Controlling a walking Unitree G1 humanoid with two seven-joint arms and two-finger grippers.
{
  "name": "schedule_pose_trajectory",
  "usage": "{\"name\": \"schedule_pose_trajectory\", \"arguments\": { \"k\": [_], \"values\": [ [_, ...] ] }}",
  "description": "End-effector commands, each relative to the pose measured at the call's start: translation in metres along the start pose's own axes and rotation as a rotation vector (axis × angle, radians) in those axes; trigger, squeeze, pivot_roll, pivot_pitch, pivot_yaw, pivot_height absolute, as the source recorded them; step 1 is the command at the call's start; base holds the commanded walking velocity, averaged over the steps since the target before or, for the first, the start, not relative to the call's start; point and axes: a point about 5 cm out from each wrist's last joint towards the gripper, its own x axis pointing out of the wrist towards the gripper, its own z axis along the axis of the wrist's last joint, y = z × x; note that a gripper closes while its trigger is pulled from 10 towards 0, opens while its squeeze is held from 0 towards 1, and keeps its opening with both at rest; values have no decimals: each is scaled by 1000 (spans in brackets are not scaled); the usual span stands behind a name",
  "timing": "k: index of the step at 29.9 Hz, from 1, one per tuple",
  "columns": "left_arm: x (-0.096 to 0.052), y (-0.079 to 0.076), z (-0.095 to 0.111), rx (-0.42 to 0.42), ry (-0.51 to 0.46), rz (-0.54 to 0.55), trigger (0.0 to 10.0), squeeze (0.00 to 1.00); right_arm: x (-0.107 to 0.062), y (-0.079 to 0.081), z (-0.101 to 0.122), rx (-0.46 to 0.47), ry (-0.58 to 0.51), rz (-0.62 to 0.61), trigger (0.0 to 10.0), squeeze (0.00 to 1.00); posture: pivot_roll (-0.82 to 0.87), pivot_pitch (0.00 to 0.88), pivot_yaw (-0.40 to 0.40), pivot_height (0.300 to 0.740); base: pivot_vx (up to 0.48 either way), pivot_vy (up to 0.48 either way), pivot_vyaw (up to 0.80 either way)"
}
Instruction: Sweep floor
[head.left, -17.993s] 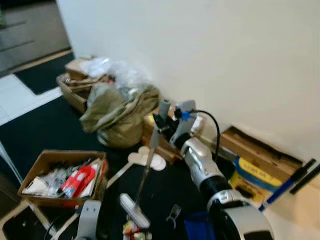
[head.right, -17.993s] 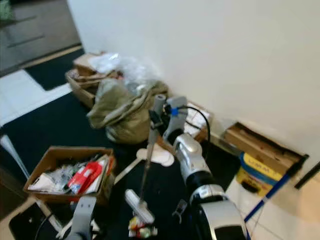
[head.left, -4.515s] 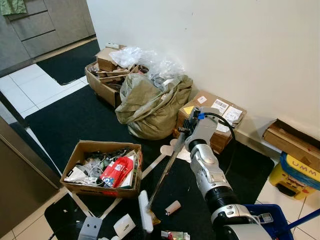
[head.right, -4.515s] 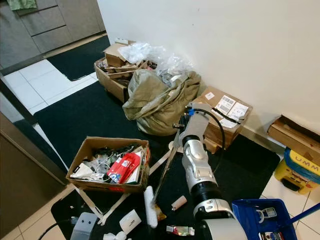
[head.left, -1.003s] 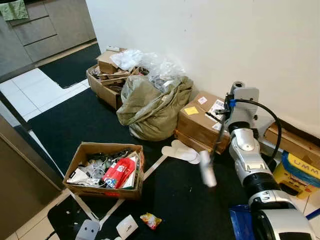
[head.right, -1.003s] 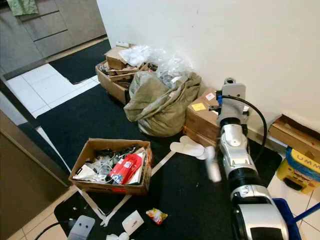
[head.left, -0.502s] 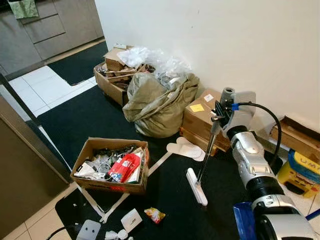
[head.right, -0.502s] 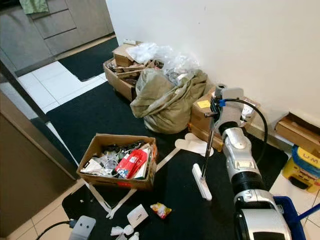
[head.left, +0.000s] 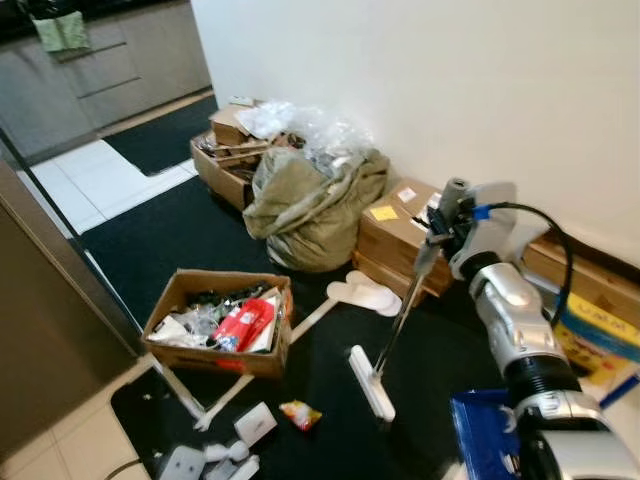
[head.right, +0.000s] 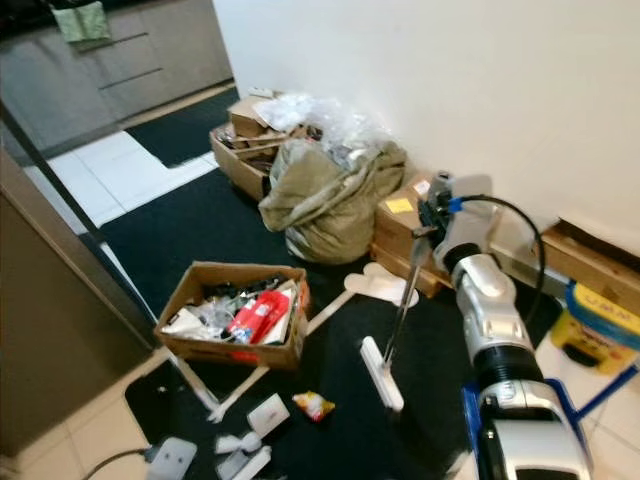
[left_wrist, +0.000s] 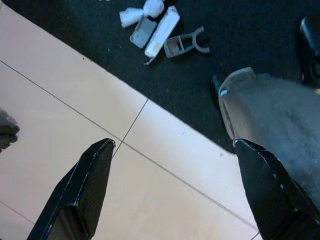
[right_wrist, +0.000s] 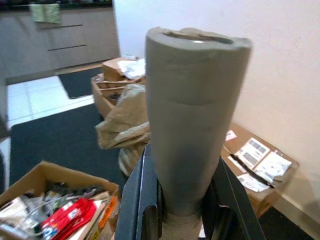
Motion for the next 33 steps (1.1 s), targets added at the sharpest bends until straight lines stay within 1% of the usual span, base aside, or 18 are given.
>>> {"name": "schedule_pose_trajectory", "arguments": {
  "k": [1,5,8,9,11,13,19,21,23,24,25,26,27,30,33],
  "values": [
    [-1,4,-6,-21,21,13,10000,0,4,3,10,3,-30,24,10000,0,-93,87,51,740,-292,0,0],
    [-1,4,-3,-31,14,16,10000,0,6,3,16,1,-29,69,10000,0,-100,88,45,740,-294,0,0],
    [0,4,-1,-37,8,17,10000,0,8,0,27,-2,-39,121,10000,0,-103,91,40,740,-294,0,0],
    [0,4,-1,-37,8,17,10000,0,8,0,27,-2,-39,121,10000,0,-103,91,40,740,-296,0,0],
    [0,5,1,-54,-1,21,10000,0,10,-2,35,-3,-43,171,10000,0,-107,99,35,740,-296,0,0],
    [0,5,3,-72,-7,25,10000,0,12,-8,40,-9,-34,175,10000,0,-110,93,26,740,-292,0,0],
    [1,6,4,-71,-11,23,10000,0,13,-10,42,-24,-20,191,10000,0,-125,106,28,740,-290,0,0],
    [1,5,5,-73,-15,21,10000,0,12,-5,39,-7,-8,231,10000,0,-126,105,23,740,-287,0,0],
    [1,5,5,-73,-15,21,10000,0,12,-5,39,-7,-8,231,10000,0,-126,105,23,740,-285,0,0],
    [1,5,5,-75,-16,18,10000,0,11,0,35,0,7,251,10000,0,-123,104,22,740,-281,0,0],
    [1,5,5,-75,-16,18,10000,0,11,0,35,0,7,251,10000,0,-123,104,22,740,-281,0,0],
    [1,3,7,-80,-20,14,10000,0,11,8,32,14,16,275,10000,0,-121,101,18,740,-281,0,0],
    [2,1,8,-79,-24,10,10000,0,12,13,29,27,30,298,10000,0,-121,101,17,740,-285,0,-800],
    [2,0,10,-80,-27,8,10000,0,12,17,28,36,40,315,10000,0,-121,101,17,740,-285,0,-800],
    [2,-2,12,-79,-31,4,10000,0,13,21,29,11,50,360,10000,0,-121,99,12,740,-266,0,-800]
  ]
}}
